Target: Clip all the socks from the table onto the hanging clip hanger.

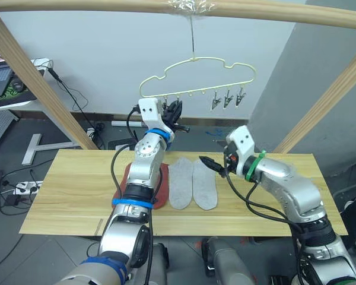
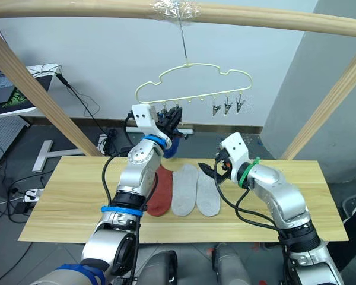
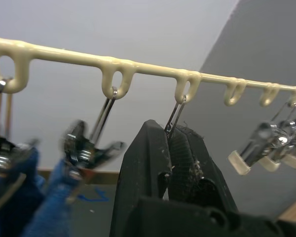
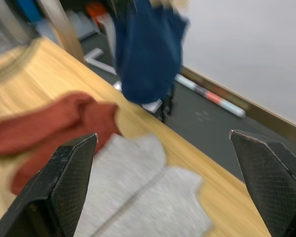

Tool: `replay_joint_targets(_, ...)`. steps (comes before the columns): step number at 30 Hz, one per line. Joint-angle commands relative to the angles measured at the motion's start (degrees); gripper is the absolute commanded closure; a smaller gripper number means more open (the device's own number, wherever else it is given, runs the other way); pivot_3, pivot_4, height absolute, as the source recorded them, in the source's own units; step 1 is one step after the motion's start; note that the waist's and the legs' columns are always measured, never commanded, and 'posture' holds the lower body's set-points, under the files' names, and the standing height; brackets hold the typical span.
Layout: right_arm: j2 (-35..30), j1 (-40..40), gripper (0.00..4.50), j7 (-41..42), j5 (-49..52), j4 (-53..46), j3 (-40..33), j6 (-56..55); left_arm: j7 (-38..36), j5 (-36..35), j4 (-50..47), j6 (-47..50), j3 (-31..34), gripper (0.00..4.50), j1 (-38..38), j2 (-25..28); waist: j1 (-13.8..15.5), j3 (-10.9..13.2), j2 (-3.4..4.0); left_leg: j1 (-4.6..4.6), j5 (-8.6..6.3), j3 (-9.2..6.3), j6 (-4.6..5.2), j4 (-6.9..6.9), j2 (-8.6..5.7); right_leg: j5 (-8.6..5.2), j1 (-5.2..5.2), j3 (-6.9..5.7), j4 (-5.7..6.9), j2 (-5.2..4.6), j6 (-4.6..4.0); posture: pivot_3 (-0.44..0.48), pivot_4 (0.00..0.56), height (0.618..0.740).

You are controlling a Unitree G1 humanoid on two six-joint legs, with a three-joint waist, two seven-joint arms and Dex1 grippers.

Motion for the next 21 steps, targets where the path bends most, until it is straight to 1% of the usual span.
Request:
replay_joint_targets(1,2.8,-0.4,0.00,-0.6,-7.3,14.1,4.5,-10.6,-1.7,-3.1,-5.3,5.4,1.0,4.46,2.6,0.8,-0.3,0.0,0.00,0.10,0.00,0.03,0.00,-0.01,0.00,0.00,0.07,0.01,0.01,0.01,0.00,-0.087,0.246,0.740)
replay_joint_targets(7,7.8,-3.1,0.00,0.8,-11.5,29.5,5.6,-17.9,-0.6,-2.3,-9.0,7.5,0.2,4.46,4.6,1.3,-0.3,0.0,0.00,0.19,0.00,0.01,0.00,-0.04,0.04,0.00,0.09,0.02,0.09,0.08,-0.01,-0.050,0.251,0.740)
replay_joint_targets(14,10.8,-5.0,0.00,0.5,-15.4,42.4,5.4,-23.2,-0.1,-2.3,-11.6,9.1,-0.5,4.46,5.9,0.9,0.3,0.0,0.00,0.24,0.00,0.02,0.00,-0.06,0.04,0.00,0.15,0.04,0.07,0.06,-0.01,-0.031,0.256,0.740)
replay_joint_targets(17,10.4,-4.9,0.63,1.8,-18.1,45.6,7.2,-25.3,-0.1,-2.3,-11.6,9.4,-0.5,4.46,5.9,1.1,0.4,0.0,0.01,0.29,0.00,0.02,0.00,-0.06,0.05,0.00,0.19,0.05,0.06,0.06,-0.01,-0.031,0.256,0.740)
replay_joint_targets(19,9.9,-4.5,1.27,2.4,-19.8,47.0,7.9,-26.7,-0.1,-2.4,-11.8,9.6,-0.5,4.46,6.0,1.1,0.4,0.0,0.01,0.40,0.00,0.02,0.00,-0.05,0.03,0.00,0.31,0.05,0.07,0.06,-0.01,-0.031,0.257,0.740)
replay_joint_targets(21,8.7,-3.0,2.02,3.6,-20.4,46.9,7.9,-27.2,-0.2,-2.4,-11.8,9.9,-0.5,4.46,5.9,1.2,0.4,0.0,0.01,0.45,0.00,0.01,0.00,-0.05,0.03,0.00,0.37,0.04,0.07,0.06,-0.01,-0.031,0.257,0.740)
